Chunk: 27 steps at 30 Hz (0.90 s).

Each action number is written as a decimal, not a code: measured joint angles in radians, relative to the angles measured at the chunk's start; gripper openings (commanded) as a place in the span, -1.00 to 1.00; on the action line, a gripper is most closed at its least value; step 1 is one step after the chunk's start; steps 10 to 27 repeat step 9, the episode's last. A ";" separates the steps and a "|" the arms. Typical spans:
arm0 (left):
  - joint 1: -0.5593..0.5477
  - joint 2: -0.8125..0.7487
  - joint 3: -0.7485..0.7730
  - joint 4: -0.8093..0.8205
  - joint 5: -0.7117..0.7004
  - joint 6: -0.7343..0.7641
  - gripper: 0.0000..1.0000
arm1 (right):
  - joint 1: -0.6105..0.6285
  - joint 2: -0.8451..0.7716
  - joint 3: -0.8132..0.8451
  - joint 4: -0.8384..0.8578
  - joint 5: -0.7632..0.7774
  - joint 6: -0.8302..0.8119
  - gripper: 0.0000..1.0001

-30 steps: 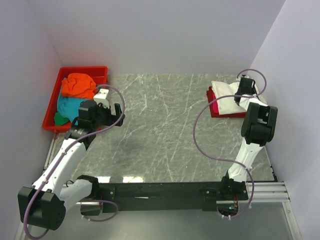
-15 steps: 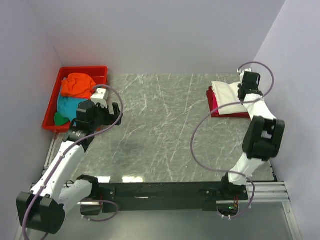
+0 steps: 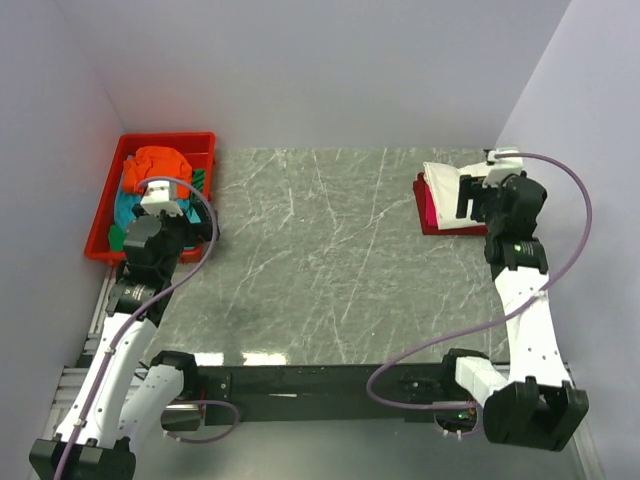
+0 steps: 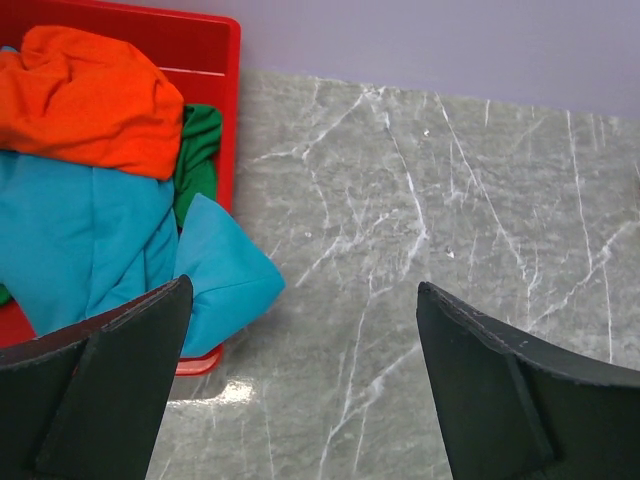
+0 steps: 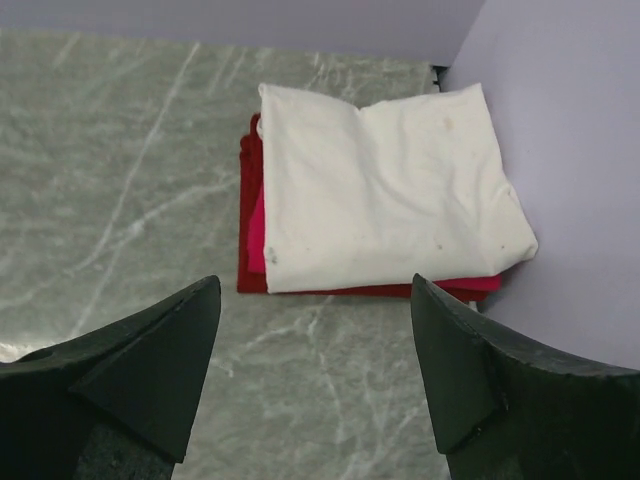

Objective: Fold and stack the t-shirts
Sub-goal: Reset both grippers

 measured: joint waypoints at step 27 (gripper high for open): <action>0.000 -0.012 -0.010 0.001 -0.016 0.001 0.99 | -0.001 -0.132 -0.100 0.090 0.056 0.218 0.69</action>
